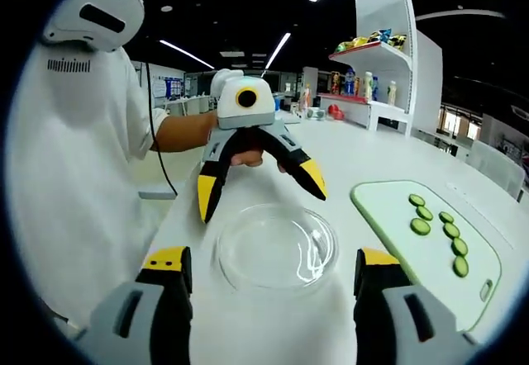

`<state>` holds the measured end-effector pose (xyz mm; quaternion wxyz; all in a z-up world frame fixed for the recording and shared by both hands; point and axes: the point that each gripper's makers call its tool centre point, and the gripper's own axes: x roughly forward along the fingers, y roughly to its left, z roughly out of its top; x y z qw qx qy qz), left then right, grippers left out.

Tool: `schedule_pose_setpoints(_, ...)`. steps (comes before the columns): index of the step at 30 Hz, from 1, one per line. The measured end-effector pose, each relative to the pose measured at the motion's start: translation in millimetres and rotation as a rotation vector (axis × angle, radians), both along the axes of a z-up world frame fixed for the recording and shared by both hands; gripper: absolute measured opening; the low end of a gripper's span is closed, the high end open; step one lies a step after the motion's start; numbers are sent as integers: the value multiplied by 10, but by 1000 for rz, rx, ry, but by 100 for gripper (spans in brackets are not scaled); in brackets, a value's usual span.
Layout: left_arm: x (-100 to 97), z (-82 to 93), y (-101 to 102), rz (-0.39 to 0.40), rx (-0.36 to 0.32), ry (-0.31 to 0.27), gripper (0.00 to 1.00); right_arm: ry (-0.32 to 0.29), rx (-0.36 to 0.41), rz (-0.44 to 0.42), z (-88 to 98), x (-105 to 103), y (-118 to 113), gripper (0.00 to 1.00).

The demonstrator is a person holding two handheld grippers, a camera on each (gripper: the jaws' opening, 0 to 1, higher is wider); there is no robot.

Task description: Open the petri dish lid, add cucumber slices into the petri dish, and close the lid

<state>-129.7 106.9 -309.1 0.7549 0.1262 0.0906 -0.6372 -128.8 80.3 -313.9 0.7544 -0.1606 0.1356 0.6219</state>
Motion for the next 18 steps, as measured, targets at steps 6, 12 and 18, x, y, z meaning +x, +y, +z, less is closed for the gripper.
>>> schedule_pose_setpoints(6, 1, -49, -48, -14, 10, 8, 75, 10, -15, 19, -74, 11, 66, 80)
schedule_pose_setpoints(12, 17, -79, -64, -16, 14, 13, 75, 20, -25, 36, -120, 32, 117, 80)
schedule_pose_setpoints(18, 34, -103, -90, -26, 23, 18, 75, 26, -35, 49, -157, 56, 146, 80)
